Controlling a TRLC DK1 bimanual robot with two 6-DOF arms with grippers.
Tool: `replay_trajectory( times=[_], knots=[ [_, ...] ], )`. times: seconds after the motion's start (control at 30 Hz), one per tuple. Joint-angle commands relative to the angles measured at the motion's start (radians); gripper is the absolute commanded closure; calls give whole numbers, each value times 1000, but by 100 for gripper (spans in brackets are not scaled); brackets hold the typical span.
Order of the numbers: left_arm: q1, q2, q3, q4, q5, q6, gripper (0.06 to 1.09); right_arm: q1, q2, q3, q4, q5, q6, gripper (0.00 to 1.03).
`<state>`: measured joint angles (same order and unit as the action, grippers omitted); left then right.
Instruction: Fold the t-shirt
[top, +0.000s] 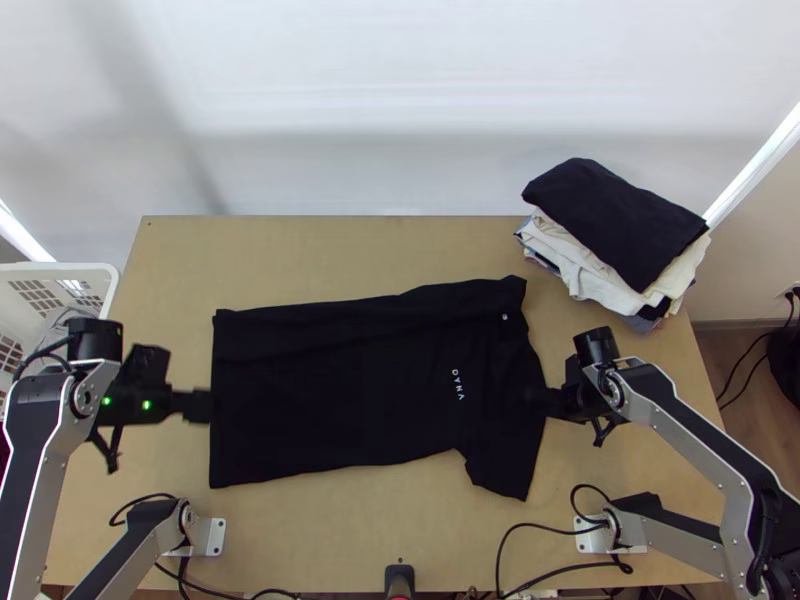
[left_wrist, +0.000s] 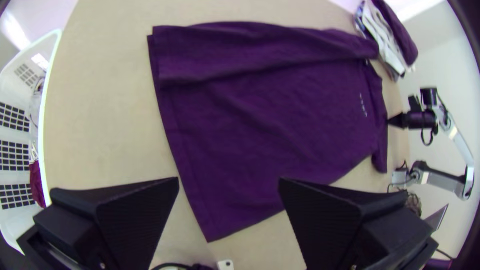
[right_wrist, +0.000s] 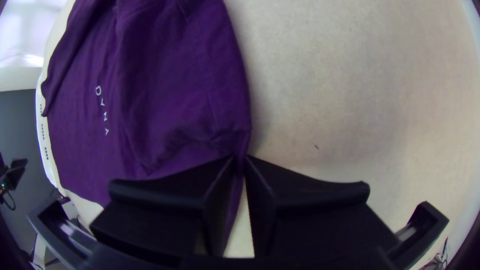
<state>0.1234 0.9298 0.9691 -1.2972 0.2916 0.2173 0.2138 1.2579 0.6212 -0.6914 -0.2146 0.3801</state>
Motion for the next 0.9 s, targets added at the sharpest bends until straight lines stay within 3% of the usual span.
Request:
replay_trajectory(
  times=[0.0, 0.07, 0.23, 0.37, 0.43, 0.7, 0.87],
  knots=[
    [-18, -23, -43, -103, -37, 209, 12, 1, -17, -28, 0, -5, -27, 100],
    [-48, -26, -61, -146, -85, 263, 12, -1, -18, -26, 0, -5, -26, 100],
    [-206, -31, -165, -174, -247, 277, 12, -2, -32, -25, 0, -6, -24, 100],
    [-251, -13, -230, -154, -258, 277, 13, 1, -43, -26, 0, -14, -24, 100],
    [-277, 6, -257, -146, -258, 280, 20, 4, -43, -28, -2, -16, -23, 100],
    [-355, 89, -331, -50, -353, 258, 20, 27, -46, -23, 0, -16, -10, 100],
    [-370, 172, -366, 21, -364, 252, 20, 35, -46, -20, 3, -16, -9, 100]
  ],
)
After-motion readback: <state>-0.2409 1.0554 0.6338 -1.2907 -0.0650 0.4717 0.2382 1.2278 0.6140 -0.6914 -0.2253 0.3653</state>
